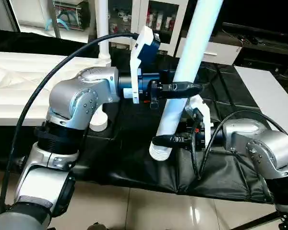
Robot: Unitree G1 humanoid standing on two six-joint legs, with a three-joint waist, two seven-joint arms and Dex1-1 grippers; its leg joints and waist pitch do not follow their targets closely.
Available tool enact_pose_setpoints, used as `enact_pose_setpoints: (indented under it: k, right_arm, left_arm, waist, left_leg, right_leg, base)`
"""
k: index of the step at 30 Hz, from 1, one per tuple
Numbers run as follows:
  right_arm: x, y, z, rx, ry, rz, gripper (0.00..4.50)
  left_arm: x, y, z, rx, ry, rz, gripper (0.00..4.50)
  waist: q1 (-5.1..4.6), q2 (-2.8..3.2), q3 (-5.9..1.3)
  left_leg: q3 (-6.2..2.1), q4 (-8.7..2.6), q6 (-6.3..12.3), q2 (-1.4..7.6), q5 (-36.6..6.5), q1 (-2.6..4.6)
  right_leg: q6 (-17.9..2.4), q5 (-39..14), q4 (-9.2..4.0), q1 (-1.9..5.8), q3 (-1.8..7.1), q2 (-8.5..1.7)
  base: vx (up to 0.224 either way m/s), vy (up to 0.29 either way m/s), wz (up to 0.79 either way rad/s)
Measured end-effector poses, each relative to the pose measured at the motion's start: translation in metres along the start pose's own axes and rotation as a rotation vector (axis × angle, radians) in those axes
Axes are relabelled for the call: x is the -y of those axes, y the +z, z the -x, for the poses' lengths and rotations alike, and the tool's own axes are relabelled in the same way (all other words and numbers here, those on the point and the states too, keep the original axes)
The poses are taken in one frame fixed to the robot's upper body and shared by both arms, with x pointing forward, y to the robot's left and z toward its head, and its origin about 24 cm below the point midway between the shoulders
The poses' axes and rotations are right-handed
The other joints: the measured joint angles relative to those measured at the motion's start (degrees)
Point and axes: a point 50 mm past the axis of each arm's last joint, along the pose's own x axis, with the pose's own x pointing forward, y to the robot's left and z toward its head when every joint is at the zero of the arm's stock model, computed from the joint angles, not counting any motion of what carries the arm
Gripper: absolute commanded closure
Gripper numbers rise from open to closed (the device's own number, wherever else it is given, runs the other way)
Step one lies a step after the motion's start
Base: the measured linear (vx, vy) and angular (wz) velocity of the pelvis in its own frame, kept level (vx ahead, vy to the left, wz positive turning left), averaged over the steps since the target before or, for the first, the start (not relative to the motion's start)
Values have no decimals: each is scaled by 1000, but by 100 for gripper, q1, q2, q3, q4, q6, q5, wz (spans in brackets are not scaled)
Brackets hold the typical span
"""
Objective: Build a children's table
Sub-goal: Pick table leg
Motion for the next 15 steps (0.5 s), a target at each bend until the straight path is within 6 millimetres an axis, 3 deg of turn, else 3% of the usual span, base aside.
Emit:
enact_pose_setpoints:
  k: [1, 10, 15]
  right_arm:
    - [0, 0, 0, 1, 0, 0, 252]
    - [-1, 4, 3, 28, -22, 5, 255]
    - [-3, 13, 26, 71, -83, 29, 259]
  left_arm:
    - [0, 0, 1, 0, -1, 5, 169]
    - [1, -1, 6, -17, -4, 51, 109]
    - [-3, -5, 25, -11, 77, 67, 60]
  waist:
    - [-1, 0, 0]
    - [5, 13, 2]
    - [45, 15, 2]
  left_leg:
    - [0, 0, 0, 0, 0, 0]
    - [-2, 0, -3, 0, 2, 0]
    - [-2, 0, -3, 0, 2, 2]
  right_leg:
    - [-1, 1, 0, 0, 0, 0]
    - [-4, 2, 2, 0, -1, 1]
    - [-3, 2, 3, 0, 0, 1]
  base:
    - [0, 0, 0]
    - [0, 0, 0]
    - [0, 0, 0]
